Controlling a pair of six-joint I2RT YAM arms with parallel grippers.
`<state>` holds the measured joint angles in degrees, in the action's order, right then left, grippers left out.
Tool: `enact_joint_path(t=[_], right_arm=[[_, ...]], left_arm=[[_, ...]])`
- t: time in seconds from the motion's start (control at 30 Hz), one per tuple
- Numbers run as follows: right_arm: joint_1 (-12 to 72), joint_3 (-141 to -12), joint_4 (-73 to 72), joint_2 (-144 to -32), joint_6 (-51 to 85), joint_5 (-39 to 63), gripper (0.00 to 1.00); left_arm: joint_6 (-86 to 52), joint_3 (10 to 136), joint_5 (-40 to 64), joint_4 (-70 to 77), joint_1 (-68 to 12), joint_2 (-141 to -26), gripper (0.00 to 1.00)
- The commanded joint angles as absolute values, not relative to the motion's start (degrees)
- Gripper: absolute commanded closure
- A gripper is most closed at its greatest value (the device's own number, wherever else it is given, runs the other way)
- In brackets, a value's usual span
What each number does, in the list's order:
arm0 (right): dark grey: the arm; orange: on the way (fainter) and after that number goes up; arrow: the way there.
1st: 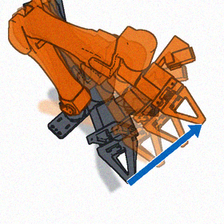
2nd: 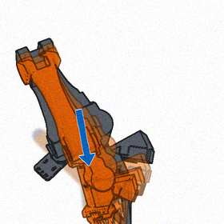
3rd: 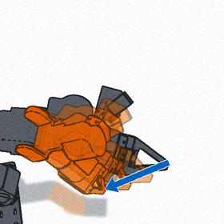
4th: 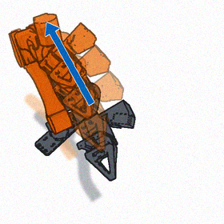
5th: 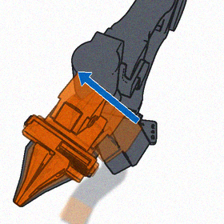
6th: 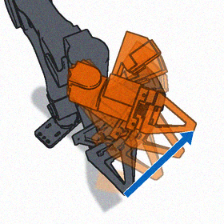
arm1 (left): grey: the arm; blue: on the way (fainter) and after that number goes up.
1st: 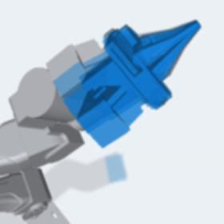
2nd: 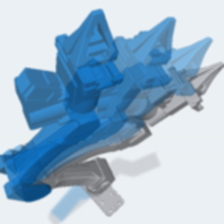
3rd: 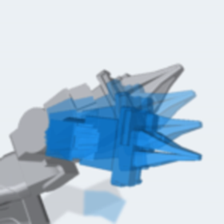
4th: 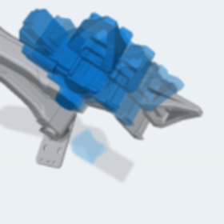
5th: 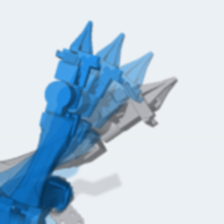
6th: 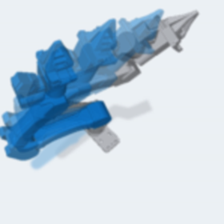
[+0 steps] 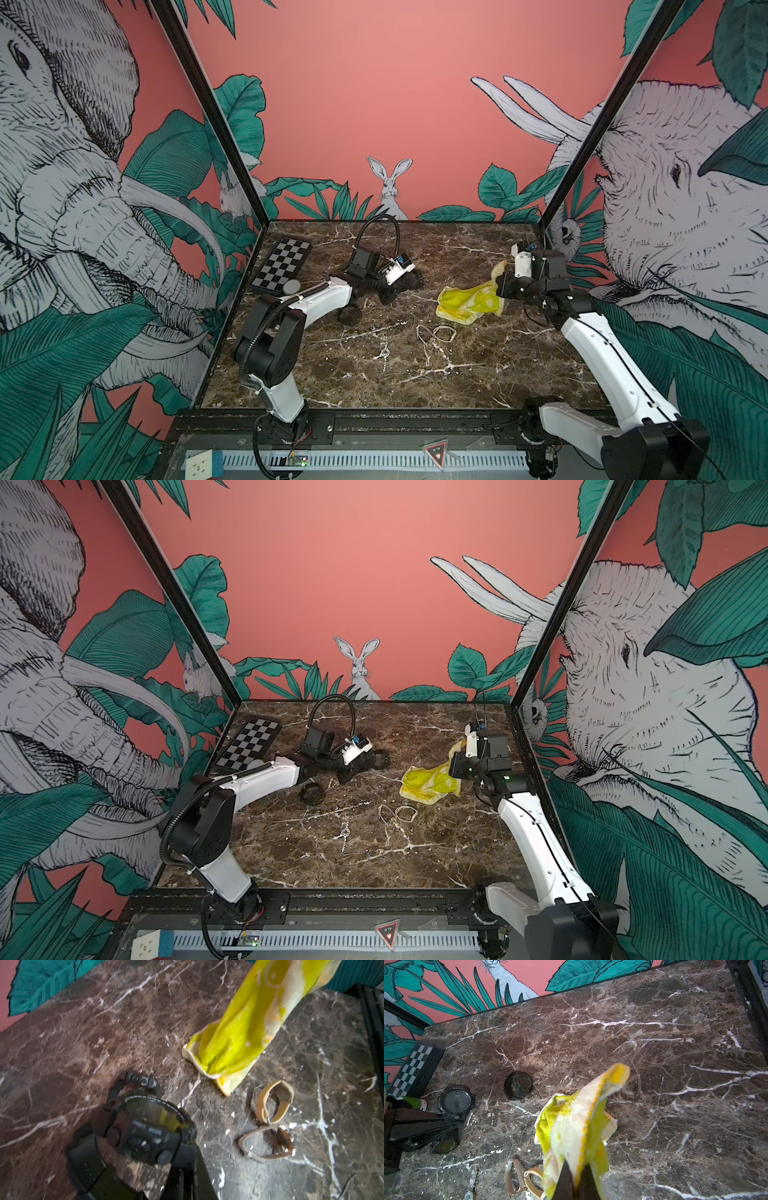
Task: Wipe the watch dial
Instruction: Place the watch at the center of the board.
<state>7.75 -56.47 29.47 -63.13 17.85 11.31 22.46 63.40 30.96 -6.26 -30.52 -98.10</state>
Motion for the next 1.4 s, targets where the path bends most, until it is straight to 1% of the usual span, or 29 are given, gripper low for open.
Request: enact_joint_path(t=[0.0, 0.37, 0.6, 0.73, 0.77, 0.8, 0.83, 0.87, 0.9, 0.93, 0.97, 1.0, 1.13, 1.37], right_arm=[[7.5, -58.8, 28.4, -64.0, 18.4, 12.1, 1.00], [7.3, -59.9, 30.0, -63.9, 16.8, 11.5, 1.00], [7.2, -59.3, 29.0, -64.2, 17.1, 12.1, 1.00], [7.1, -59.1, 28.7, -64.1, 17.1, 12.3, 1.00], [6.9, -59.1, 28.6, -64.2, 17.2, 12.3, 1.00], [6.9, -59.0, 28.7, -64.2, 17.3, 12.5, 1.00], [6.8, -59.0, 28.5, -64.2, 17.3, 12.6, 1.00], [6.8, -58.9, 28.5, -64.2, 17.4, 12.7, 1.00], [6.7, -58.9, 28.5, -64.1, 17.5, 12.9, 1.00], [6.7, -58.9, 28.5, -64.1, 17.5, 13.1, 1.00], [6.7, -58.9, 28.6, -64.2, 17.6, 13.2, 1.00], [6.6, -58.8, 28.6, -64.2, 17.7, 13.3, 1.00], [6.5, -58.6, 28.5, -63.8, 17.9, 13.6, 1.00], [6.3, -58.1, 28.7, -62.7, 17.9, 13.8, 1.00]], left_arm=[[26.3, 67.5, 27.9, -14.2, -28.6, -100.0, 1.00], [30.1, 81.1, 25.3, -27.5, -24.6, -111.3, 1.00], [25.3, 85.6, 23.5, -30.4, -23.7, -115.5, 1.00], [23.7, 87.0, 22.2, -32.4, -23.7, -116.9, 0.85], [23.5, 87.3, 21.8, -33.1, -23.7, -117.3, 0.81], [23.2, 87.6, 21.5, -33.8, -23.8, -117.6, 0.73], [23.1, 87.7, 21.2, -34.0, -23.7, -117.7, 0.65], [22.8, 87.6, 21.1, -34.1, -23.7, -117.6, 0.47], [22.7, 87.5, 21.4, -34.2, -23.7, -117.3, 0.37], [22.5, 87.2, 21.9, -34.1, -23.7, -116.9, 0.33], [22.2, 86.8, 22.8, -33.6, -23.7, -116.4, 0.13], [21.8, 86.4, 23.9, -33.1, -23.7, -115.9, 0.01], [19.5, 85.0, 26.5, -31.1, -23.7, -114.4, 0.01], [17.2, 81.3, 24.3, -27.3, -23.7, -109.4, 0.01]])
